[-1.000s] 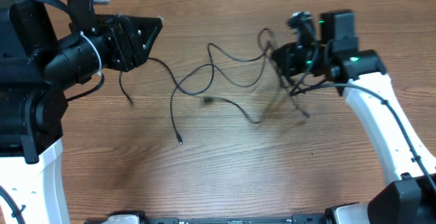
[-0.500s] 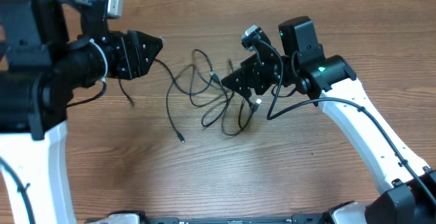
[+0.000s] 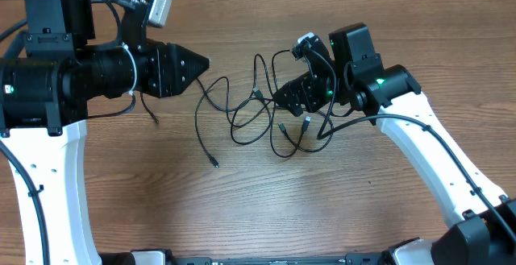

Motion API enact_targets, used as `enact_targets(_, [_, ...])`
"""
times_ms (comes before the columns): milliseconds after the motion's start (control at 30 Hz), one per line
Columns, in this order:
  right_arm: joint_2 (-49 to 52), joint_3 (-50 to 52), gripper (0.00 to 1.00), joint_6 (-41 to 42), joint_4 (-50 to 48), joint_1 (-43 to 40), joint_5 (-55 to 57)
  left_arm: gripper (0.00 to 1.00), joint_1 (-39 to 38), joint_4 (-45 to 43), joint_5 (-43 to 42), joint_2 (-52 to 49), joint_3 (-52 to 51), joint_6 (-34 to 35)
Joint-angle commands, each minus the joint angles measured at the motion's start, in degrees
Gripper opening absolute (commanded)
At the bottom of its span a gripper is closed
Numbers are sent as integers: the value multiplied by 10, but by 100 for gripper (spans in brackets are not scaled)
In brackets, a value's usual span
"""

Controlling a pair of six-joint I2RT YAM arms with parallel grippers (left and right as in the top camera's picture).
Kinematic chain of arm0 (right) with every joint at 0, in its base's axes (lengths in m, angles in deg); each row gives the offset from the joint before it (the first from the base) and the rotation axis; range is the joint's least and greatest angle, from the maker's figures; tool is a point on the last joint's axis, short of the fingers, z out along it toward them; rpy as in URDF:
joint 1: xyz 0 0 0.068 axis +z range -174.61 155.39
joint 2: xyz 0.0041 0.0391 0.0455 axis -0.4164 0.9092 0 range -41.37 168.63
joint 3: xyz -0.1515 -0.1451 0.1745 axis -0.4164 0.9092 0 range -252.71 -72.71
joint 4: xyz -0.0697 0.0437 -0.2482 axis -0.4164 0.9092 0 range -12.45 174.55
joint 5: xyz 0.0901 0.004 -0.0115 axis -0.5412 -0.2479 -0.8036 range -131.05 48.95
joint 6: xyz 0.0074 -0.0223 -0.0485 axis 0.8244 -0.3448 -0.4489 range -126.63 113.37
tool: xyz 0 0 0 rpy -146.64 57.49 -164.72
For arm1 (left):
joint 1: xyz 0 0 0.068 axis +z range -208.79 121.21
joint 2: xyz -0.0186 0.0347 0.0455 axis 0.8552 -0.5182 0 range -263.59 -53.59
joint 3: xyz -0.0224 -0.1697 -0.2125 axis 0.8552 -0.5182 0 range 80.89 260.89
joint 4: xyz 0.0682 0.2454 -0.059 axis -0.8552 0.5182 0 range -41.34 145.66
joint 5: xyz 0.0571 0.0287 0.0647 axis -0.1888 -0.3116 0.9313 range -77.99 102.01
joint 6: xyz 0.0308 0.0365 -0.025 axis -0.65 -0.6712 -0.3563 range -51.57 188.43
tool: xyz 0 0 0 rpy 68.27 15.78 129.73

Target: Untangle cables

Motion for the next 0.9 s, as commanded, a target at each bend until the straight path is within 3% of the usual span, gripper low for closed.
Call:
enact_targets(0, [24,-8,90,11,10,0,35,48,2,13,-44,6,11,-28])
enact_targets(200, [67,-8,87,49,34,5,25,49,2,24,-45,6,11,-34])
enact_targets(333, [91,-8,78,60,42,12,-12,49,2,23,-45,6,11,-34])
enact_targets(533, [110,-8,84,60,42,30,-43,49,2,23,-44,6,11,-34])
enact_targets(867, [118,18,80,69,33,41,-43,48,2,33,-44,6,11,-38])
